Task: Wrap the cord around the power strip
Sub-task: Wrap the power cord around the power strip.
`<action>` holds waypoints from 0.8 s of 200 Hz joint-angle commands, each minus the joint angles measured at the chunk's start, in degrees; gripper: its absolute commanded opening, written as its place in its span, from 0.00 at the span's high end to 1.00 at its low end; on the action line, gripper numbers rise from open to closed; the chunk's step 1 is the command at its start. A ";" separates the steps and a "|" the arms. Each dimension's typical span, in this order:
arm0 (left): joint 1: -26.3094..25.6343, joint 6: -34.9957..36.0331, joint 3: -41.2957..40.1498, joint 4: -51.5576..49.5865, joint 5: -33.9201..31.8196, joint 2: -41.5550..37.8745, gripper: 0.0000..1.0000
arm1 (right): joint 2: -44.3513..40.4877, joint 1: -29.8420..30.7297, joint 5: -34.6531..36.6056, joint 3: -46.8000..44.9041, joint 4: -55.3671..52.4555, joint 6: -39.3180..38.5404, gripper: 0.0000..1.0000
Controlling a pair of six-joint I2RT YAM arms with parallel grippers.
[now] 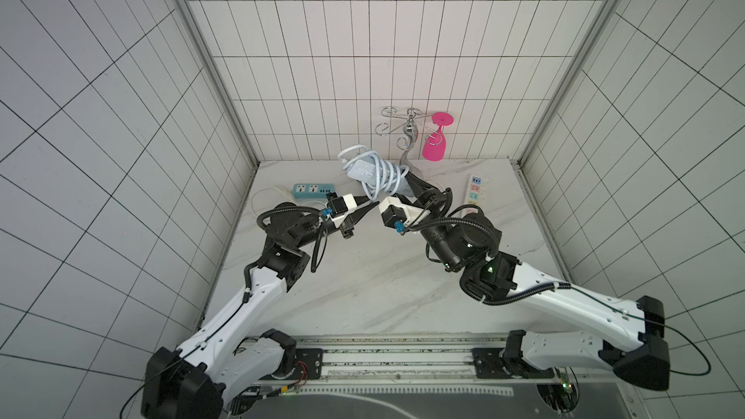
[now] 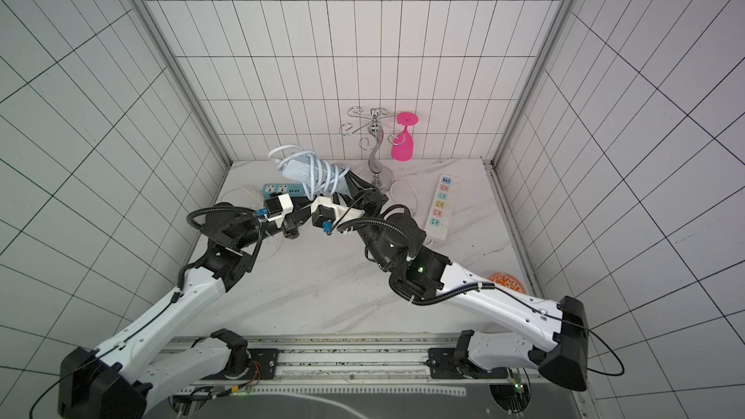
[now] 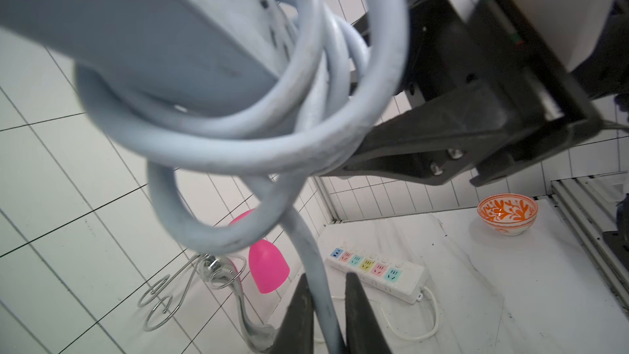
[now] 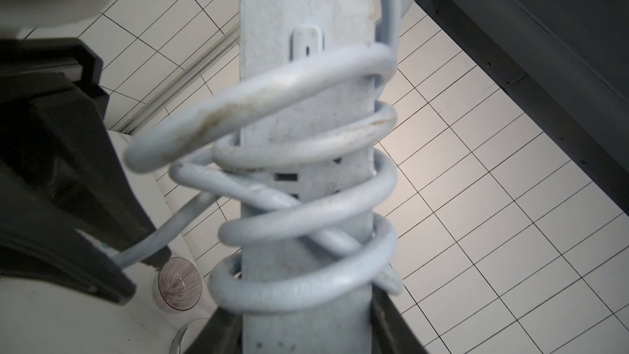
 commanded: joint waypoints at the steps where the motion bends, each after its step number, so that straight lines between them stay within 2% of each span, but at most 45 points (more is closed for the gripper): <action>1: -2.20 -1.17 -0.19 1.65 3.09 2.55 0.81 | -1.00 -1.12 1.65 11.83 8.32 1.83 1.00; 81: -2.93 -1.82 -1.79 4.20 2.08 4.77 0.78 | -1.34 -1.97 1.28 13.40 7.09 1.00 1.00; 107: -2.73 -1.43 -2.17 4.61 -1.35 3.44 0.76 | -1.08 -2.58 0.73 13.97 5.70 2.36 1.00; 138: -2.74 -0.83 -1.24 4.38 -4.63 2.31 0.67 | -0.88 -2.76 -0.15 14.35 4.14 4.39 1.00; 160: -2.67 -0.06 0.02 4.66 -7.52 2.87 0.66 | -0.76 -2.74 -0.71 15.07 2.40 6.10 1.00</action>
